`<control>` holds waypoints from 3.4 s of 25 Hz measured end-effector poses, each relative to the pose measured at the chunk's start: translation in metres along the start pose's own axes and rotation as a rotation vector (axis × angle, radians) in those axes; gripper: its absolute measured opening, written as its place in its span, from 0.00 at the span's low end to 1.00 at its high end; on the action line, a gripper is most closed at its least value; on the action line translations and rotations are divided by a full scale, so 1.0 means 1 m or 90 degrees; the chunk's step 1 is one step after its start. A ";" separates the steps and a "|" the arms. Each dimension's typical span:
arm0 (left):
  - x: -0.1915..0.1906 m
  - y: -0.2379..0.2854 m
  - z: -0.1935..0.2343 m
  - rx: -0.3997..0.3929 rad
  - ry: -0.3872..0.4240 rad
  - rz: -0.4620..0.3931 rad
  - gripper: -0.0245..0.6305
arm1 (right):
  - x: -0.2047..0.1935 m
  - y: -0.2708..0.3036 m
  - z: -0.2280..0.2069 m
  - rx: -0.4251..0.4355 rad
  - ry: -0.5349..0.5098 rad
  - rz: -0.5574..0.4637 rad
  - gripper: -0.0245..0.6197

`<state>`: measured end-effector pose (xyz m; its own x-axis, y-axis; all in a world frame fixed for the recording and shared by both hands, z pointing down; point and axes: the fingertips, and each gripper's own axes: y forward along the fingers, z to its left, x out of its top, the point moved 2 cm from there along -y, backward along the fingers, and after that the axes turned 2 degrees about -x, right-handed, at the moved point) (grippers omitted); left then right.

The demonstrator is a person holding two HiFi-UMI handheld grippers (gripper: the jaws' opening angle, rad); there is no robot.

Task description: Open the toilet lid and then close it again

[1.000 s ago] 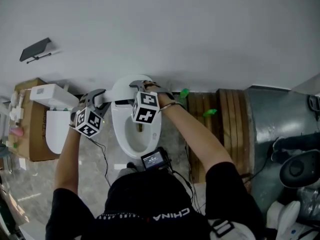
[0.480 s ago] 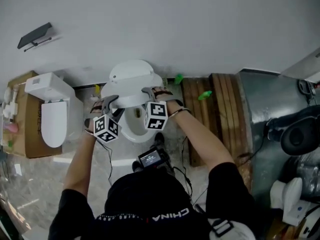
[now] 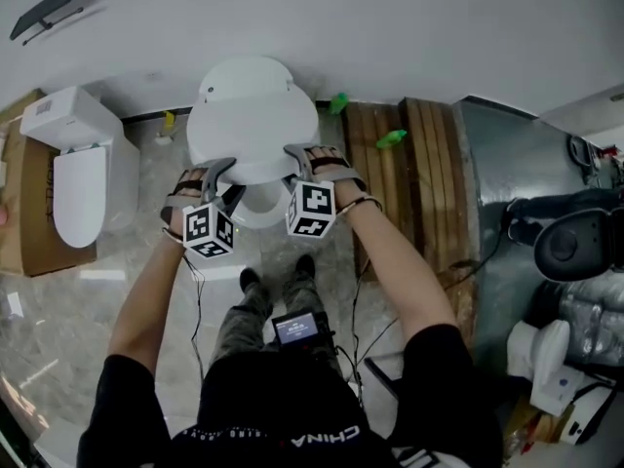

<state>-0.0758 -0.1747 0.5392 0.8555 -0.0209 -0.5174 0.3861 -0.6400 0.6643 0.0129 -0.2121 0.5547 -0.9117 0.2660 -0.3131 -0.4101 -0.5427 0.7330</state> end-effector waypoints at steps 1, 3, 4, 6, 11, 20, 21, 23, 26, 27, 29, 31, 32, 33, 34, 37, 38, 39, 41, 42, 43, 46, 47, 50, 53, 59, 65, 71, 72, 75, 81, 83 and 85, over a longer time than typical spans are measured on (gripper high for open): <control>-0.002 0.002 -0.006 0.001 0.002 0.002 0.39 | -0.002 0.001 0.006 -0.003 -0.003 -0.005 0.41; -0.005 0.006 -0.021 0.001 0.008 0.005 0.39 | -0.007 0.003 0.020 -0.006 -0.008 -0.018 0.41; -0.006 0.009 -0.030 0.000 0.010 0.006 0.39 | -0.011 0.003 0.029 -0.006 -0.011 -0.024 0.42; -0.013 0.014 -0.046 0.004 0.014 0.007 0.40 | -0.015 0.008 0.045 -0.006 -0.024 -0.041 0.42; -0.031 0.033 -0.098 0.018 0.007 0.021 0.41 | -0.029 0.023 0.096 -0.031 -0.048 -0.086 0.43; -0.078 0.079 -0.182 0.050 0.027 0.033 0.43 | -0.052 0.074 0.184 -0.065 -0.053 -0.119 0.47; -0.083 0.083 -0.191 0.051 0.030 0.030 0.43 | -0.056 0.080 0.194 -0.070 -0.063 -0.110 0.48; -0.092 0.090 -0.209 0.050 0.032 0.023 0.43 | -0.063 0.088 0.213 -0.077 -0.072 -0.095 0.48; -0.107 0.101 -0.226 0.053 0.034 0.019 0.44 | -0.064 0.104 0.232 -0.085 -0.071 -0.096 0.49; -0.112 0.106 -0.230 0.054 0.038 0.019 0.44 | -0.065 0.110 0.236 -0.088 -0.072 -0.099 0.49; -0.121 0.118 -0.236 0.060 0.049 0.018 0.44 | -0.069 0.123 0.244 -0.099 -0.075 -0.103 0.50; -0.130 0.129 -0.245 0.069 0.058 0.021 0.44 | -0.073 0.135 0.252 -0.109 -0.073 -0.107 0.50; -0.134 0.135 -0.250 0.075 0.061 0.023 0.44 | -0.076 0.141 0.258 -0.113 -0.078 -0.105 0.50; -0.138 0.140 -0.255 0.081 0.063 0.027 0.44 | -0.079 0.146 0.264 -0.117 -0.084 -0.103 0.50; -0.142 0.145 -0.260 0.087 0.065 0.031 0.44 | -0.082 0.152 0.269 -0.118 -0.089 -0.100 0.51; -0.152 0.161 -0.278 0.090 0.062 0.043 0.45 | -0.090 0.165 0.287 -0.106 -0.084 -0.093 0.51; -0.155 0.166 -0.283 0.089 0.058 0.045 0.45 | -0.093 0.169 0.293 -0.101 -0.081 -0.090 0.51; -0.158 0.171 -0.288 0.088 0.055 0.046 0.45 | -0.096 0.175 0.298 -0.099 -0.083 -0.087 0.51; -0.166 0.180 -0.296 0.089 0.058 0.050 0.45 | -0.100 0.185 0.307 -0.102 -0.087 -0.087 0.51; -0.169 0.185 -0.300 0.090 0.061 0.051 0.45 | -0.102 0.190 0.312 -0.103 -0.087 -0.089 0.51; -0.172 0.189 -0.303 0.088 0.062 0.052 0.45 | -0.105 0.195 0.316 -0.105 -0.088 -0.088 0.51; -0.181 0.204 -0.310 0.081 0.055 0.051 0.45 | -0.111 0.211 0.326 -0.097 -0.083 -0.081 0.51; -0.185 0.208 -0.312 0.078 0.055 0.052 0.45 | -0.112 0.216 0.329 -0.092 -0.078 -0.080 0.51; -0.193 0.219 -0.319 0.068 0.066 0.054 0.45 | -0.117 0.229 0.338 -0.090 -0.082 -0.074 0.51; -0.195 0.222 -0.320 0.070 0.074 0.042 0.45 | -0.120 0.234 0.338 -0.109 -0.096 -0.072 0.51; -0.195 0.220 -0.319 0.062 0.054 0.046 0.45 | -0.118 0.231 0.339 -0.084 -0.077 -0.073 0.51; -0.186 0.212 -0.313 0.001 0.019 0.083 0.37 | -0.114 0.218 0.330 -0.020 -0.034 -0.031 0.47; -0.177 0.191 -0.304 -0.092 -0.039 0.103 0.17 | -0.112 0.192 0.317 0.048 0.026 0.001 0.22; -0.175 0.185 -0.300 -0.094 -0.045 0.108 0.08 | -0.112 0.185 0.312 0.040 0.038 0.003 0.12; -0.173 0.167 -0.287 -0.097 -0.094 0.130 0.05 | -0.124 0.165 0.300 0.037 0.087 0.043 0.06; -0.147 0.122 -0.269 -0.111 -0.159 0.144 0.05 | -0.125 0.112 0.271 0.040 0.192 0.092 0.06; -0.129 0.102 -0.254 -0.102 -0.182 0.140 0.05 | -0.118 0.088 0.254 0.037 0.221 0.093 0.06; -0.107 0.082 -0.236 -0.096 -0.205 0.124 0.05 | -0.111 0.063 0.234 0.038 0.250 0.089 0.06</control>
<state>-0.0542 -0.0432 0.7762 0.7750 -0.3851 -0.5011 0.2950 -0.4807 0.8258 0.0942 -0.0891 0.7771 -0.9035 -0.1368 -0.4062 -0.2901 -0.5023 0.8145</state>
